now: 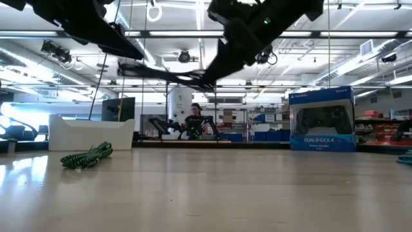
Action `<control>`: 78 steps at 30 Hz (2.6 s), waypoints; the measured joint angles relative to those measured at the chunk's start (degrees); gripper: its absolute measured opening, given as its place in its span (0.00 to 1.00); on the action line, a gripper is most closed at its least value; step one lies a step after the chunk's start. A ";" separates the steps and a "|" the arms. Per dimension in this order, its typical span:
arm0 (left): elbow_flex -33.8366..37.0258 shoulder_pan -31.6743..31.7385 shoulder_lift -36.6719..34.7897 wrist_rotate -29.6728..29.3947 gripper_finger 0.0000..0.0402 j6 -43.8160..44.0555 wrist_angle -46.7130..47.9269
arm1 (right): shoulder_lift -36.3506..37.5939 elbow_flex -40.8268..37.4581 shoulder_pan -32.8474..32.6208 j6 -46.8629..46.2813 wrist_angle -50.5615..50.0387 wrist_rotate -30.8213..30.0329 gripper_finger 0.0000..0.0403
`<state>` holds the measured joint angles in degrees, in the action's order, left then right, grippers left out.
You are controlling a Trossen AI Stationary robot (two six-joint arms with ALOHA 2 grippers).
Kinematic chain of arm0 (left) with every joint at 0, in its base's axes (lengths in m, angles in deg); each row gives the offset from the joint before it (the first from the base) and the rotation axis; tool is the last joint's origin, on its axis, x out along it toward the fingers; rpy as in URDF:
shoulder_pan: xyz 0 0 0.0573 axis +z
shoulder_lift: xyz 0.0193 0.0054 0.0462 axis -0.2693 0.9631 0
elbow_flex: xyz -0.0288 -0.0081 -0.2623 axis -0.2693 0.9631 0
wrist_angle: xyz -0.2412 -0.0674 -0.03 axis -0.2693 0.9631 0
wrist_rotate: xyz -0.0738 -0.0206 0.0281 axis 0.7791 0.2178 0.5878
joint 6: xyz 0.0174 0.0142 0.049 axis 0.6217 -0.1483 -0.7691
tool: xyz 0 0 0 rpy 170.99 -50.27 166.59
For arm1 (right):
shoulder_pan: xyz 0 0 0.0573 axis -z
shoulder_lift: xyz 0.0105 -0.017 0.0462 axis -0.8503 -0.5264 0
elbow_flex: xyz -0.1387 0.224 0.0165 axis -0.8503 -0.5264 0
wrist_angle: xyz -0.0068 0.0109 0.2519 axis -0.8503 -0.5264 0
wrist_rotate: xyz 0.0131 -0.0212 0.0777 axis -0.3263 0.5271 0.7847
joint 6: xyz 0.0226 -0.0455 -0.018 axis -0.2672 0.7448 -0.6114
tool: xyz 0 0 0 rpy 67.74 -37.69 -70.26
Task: Pick and place USB-C Cables
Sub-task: Put the left purple charger cable into the white bin
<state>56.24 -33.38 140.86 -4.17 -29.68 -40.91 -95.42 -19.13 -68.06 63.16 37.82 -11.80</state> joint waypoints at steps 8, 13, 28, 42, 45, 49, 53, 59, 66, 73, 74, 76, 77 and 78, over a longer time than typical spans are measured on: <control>0.00 1.84 0.00 -2.23 0.79 1.38 4.97 | 0.02 0.02 0.19 3.29 6.29 3.05 0.04; 0.00 2.58 0.00 -2.57 0.77 1.38 3.70 | 0.02 0.02 0.15 2.90 4.66 3.00 0.04; 0.00 2.53 0.00 -1.61 0.53 3.33 6.18 | 0.02 0.02 0.13 2.04 4.22 2.99 0.05; 0.00 2.54 0.00 -3.51 0.05 9.51 8.08 | 0.02 0.02 0.13 2.25 4.24 2.98 0.19; 0.00 2.54 0.00 -4.40 0.05 10.66 9.50 | 0.02 0.02 0.13 3.66 4.17 2.90 0.20; -0.02 2.54 0.00 -7.06 0.05 13.06 14.16 | 0.32 0.02 0.11 5.67 3.84 0.80 0.22; -0.02 2.57 -0.79 -12.72 0.05 17.72 19.98 | 1.59 0.02 0.10 7.60 2.89 -3.68 0.26; -0.02 2.61 -5.77 -22.14 0.05 21.91 22.76 | 3.95 0.02 0.10 7.69 1.78 -9.19 0.31; -0.07 3.48 -13.17 -34.20 0.05 24.84 30.05 | 4.78 0.04 -0.18 7.25 -0.30 -9.30 0.32; -0.08 9.24 -15.07 -34.03 0.05 35.85 42.69 | 4.85 0.04 -0.16 6.22 -1.43 -9.32 0.32; -0.07 10.07 -15.04 -33.71 0.05 36.85 43.88 | 4.85 0.04 -0.18 6.22 -1.47 -9.32 0.32; -0.08 11.80 -15.04 -32.35 0.05 38.49 44.91 | 4.85 0.04 -0.18 6.16 -1.42 -9.30 0.32; -0.07 12.64 -15.04 -31.59 0.05 38.73 44.90 | 4.85 0.04 -0.18 6.16 -1.38 -9.32 0.32; -0.07 13.39 -15.02 -30.92 0.05 38.72 45.13 | 4.85 0.04 -0.18 6.16 -1.38 -9.32 0.32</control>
<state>56.17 -20.00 125.85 -35.09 9.04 4.21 -90.57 -19.08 -68.24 69.32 36.44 -21.12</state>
